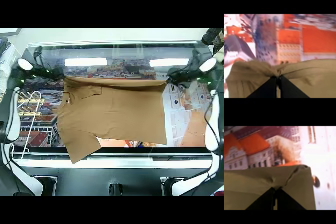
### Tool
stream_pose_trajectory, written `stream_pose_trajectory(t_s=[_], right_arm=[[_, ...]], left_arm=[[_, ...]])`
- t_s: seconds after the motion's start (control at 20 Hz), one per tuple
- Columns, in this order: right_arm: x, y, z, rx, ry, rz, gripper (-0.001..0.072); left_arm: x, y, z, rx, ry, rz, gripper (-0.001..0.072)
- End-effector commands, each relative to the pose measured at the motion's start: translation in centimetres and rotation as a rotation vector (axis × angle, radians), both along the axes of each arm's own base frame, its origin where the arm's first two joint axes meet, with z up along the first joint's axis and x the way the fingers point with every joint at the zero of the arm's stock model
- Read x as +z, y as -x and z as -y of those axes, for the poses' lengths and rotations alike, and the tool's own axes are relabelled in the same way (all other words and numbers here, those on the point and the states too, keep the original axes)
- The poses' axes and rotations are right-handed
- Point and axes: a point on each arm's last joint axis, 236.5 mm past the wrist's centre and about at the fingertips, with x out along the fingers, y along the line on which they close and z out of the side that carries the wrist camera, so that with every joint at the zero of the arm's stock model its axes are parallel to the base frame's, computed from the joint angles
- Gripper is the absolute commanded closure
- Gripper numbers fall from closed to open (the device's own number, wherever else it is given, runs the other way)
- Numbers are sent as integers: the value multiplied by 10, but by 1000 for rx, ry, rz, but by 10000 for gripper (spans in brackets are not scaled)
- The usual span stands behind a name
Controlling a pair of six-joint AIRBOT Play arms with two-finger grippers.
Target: Fold the clothes and pants, and hang the long-sleeved shirts on hangers.
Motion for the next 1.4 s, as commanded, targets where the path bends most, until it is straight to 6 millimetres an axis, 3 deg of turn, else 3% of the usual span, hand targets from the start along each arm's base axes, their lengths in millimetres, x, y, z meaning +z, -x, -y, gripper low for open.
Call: stream_pose_trajectory(t_s=[0.0, 0.2, 0.4, 0.55, 0.8, 1.05, 1.15, 1.2, 1.25, 1.35], right_arm=[[-60, -14, 6, -28, -7, -49, 682], [-70, 21, 8, 41, 39, -183, 682], [-70, 56, 11, 86, 72, -315, 682], [-70, 79, 4, 125, 51, -400, 682], [-72, 90, 1, 145, 40, -449, 681], [-86, 98, 3, 153, 44, -498, 678], [-99, 100, 2, 157, 35, -527, 530], [-104, 101, 2, 160, 33, -537, 482], [-106, 101, 2, 163, 32, -541, 481], [-101, 103, 3, 166, 34, -539, 363]], left_arm=[[-54, -4, 3, -37, -16, -62, 686], [-58, 34, -2, -120, -7, -200, 686], [-46, 69, -17, -126, 28, -330, 686], [-44, 90, -14, -171, 35, -399, 686], [-53, 95, -7, -193, 24, -429, 686], [-72, 98, -1, -206, 22, -467, 685], [-80, 99, 1, -209, 25, -482, 683], [-84, 100, 1, -209, 27, -489, 659], [-86, 99, 1, -207, 27, -491, 560], [-82, 97, -2, -200, 26, -479, 291]])
